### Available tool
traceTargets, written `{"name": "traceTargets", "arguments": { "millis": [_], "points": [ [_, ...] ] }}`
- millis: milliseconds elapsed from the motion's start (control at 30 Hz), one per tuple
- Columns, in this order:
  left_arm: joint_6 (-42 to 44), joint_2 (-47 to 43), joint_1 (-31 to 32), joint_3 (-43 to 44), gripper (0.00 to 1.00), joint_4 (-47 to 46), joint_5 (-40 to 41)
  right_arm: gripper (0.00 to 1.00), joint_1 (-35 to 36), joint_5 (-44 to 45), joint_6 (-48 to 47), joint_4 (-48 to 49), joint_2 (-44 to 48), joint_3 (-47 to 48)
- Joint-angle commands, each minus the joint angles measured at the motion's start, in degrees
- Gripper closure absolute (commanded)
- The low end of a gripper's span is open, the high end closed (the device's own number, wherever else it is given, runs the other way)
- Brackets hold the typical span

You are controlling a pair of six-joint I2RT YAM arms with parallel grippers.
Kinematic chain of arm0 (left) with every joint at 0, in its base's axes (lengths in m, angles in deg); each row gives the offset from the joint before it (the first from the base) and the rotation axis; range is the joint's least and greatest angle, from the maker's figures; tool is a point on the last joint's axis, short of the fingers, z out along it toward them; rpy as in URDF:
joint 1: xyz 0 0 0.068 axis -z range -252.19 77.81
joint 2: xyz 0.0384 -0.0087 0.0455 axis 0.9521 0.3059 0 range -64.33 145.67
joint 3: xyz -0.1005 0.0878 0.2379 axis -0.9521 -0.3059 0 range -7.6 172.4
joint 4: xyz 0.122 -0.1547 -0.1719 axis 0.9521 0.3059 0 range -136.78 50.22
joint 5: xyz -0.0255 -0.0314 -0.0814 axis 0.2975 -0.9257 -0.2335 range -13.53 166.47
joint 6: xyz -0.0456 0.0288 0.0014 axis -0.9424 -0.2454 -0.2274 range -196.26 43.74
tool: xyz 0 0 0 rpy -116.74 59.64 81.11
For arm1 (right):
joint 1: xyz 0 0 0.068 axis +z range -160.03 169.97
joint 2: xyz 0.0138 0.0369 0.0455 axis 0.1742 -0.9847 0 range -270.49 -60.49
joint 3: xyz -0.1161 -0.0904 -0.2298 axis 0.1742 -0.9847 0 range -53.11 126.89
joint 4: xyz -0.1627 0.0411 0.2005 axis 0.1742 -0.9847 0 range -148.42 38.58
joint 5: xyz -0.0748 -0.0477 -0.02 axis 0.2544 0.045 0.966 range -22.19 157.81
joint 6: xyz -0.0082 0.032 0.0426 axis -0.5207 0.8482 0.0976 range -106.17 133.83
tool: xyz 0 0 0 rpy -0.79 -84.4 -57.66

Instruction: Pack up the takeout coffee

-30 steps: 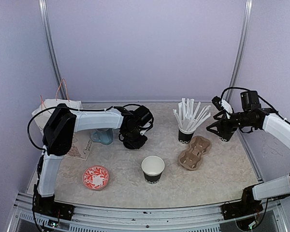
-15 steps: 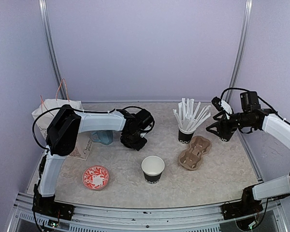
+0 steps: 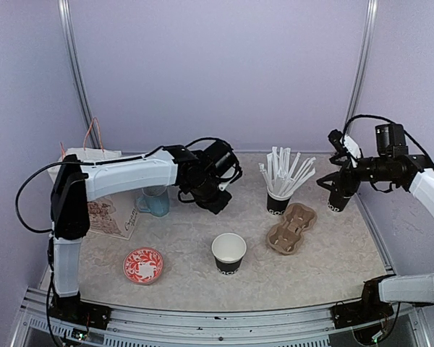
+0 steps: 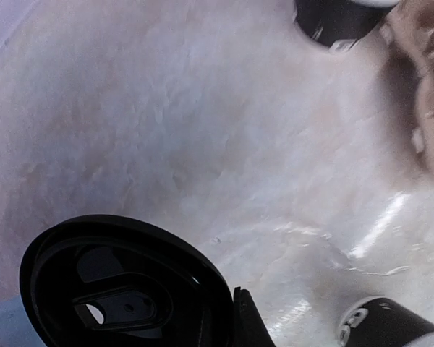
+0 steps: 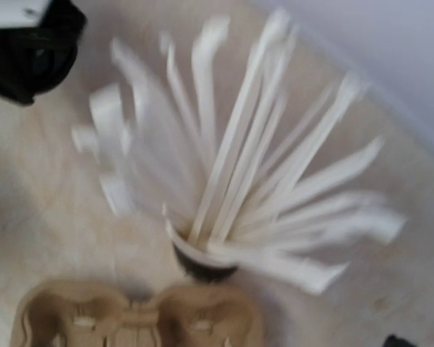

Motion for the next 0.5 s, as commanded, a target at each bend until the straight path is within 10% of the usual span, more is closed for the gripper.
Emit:
{"name": "traceTargets", "arguments": {
  "millis": [0,467],
  "points": [
    [-2.2,-11.5,2.0,3.3,0.97,-4.5,-8.9,0.0,0.7,-4.4,4.6,1.3,2.4,3.8],
    [-17.7,-35.5,0.6,-34.3,0.98,-74.9,-37.8,0.04,13.5,-18.9,9.1,4.5,-11.7,19.1]
  ]
}}
